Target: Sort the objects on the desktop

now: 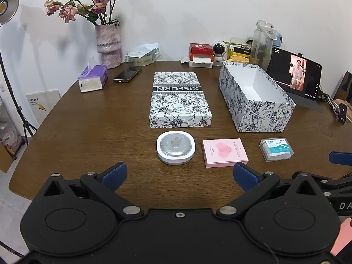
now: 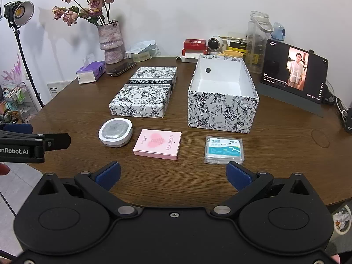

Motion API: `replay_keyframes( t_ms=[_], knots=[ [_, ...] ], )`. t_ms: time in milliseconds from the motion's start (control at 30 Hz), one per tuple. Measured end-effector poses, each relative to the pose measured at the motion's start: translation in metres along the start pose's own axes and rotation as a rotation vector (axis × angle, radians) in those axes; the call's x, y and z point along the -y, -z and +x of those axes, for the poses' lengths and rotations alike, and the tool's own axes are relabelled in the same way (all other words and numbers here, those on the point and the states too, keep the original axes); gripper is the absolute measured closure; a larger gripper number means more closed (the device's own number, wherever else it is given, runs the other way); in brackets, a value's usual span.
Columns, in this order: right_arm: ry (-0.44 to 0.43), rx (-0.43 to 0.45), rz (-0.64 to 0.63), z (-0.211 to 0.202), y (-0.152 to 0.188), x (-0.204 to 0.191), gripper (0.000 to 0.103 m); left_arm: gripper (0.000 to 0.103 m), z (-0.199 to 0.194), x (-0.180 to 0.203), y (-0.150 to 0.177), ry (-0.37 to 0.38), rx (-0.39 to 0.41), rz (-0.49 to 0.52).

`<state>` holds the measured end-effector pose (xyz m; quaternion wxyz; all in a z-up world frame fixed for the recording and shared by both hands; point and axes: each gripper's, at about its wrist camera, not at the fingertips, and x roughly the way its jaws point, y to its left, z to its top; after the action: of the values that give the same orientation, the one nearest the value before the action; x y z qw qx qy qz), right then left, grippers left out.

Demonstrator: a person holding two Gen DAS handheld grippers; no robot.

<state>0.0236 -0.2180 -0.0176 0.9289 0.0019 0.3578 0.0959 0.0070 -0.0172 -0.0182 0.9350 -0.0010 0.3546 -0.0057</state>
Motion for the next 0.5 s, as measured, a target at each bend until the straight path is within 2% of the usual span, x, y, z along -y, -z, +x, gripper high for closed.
replay_keyframes(
  t_ms=[500],
  knots=[
    [-0.01, -0.011, -0.004, 0.0046, -0.0016, 0.0028, 0.0, 0.0, 0.0058, 0.004, -0.0002, -0.004, -0.015, -0.003]
  ],
)
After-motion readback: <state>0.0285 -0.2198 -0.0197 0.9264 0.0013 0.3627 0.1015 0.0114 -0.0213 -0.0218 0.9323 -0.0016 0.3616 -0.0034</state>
